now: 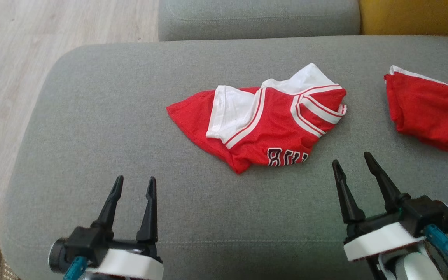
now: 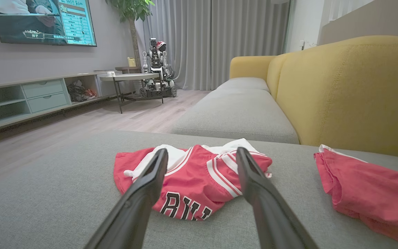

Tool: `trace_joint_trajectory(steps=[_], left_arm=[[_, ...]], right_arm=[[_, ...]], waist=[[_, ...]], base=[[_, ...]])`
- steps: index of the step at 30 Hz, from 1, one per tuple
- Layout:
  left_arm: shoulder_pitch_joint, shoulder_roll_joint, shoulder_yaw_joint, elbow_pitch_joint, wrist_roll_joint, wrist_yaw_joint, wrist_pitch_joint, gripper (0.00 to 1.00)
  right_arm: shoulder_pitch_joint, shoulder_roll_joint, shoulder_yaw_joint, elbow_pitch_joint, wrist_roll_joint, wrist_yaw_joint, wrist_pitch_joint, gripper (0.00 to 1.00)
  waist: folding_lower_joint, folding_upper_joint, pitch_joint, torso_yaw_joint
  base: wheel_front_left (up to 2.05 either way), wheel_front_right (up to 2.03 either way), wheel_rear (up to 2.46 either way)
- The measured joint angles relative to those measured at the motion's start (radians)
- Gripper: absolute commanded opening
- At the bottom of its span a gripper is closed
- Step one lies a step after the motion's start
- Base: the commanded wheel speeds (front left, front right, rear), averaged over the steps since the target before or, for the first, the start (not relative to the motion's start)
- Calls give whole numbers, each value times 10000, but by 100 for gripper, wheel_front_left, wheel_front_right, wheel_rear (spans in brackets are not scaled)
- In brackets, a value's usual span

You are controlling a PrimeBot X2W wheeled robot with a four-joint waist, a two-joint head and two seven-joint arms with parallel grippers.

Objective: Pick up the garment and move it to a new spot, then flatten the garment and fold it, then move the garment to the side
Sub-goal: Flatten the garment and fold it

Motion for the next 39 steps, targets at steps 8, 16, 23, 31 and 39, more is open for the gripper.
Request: trace_joint_trajectory(steps=[8,16,23,31,39], left_arm=[[-367,-2,-77,886,-470,-493,2,100],[-3986,-44,-713,2370,173,-1329,0,100],[-7220,-29,-1967,4880,408,-1519,-6,100],[-10239,130,-3415,7515,351,-1592,263,100],[-11560,314,-4054,9563,-12,-1592,445,100]], right_arm=[[-47,2,-13,-270,-117,0,0,100],[-1297,2,-309,-1080,-462,0,0,100],[-2018,2,-454,-1526,-499,0,0,100],[-2556,0,-472,-1732,-499,0,0,100],[-2724,2,-454,-1802,-497,0,0,100]], waist=[[0,0,476,-77],[3,0,1864,-443],[4,-1,3372,-1118],[4,-1,4641,-1806],[1,-1,5331,-2353]], base=[[0,0,0],[0,0,0],[0,0,0],[0,0,0],[0,0,0]])
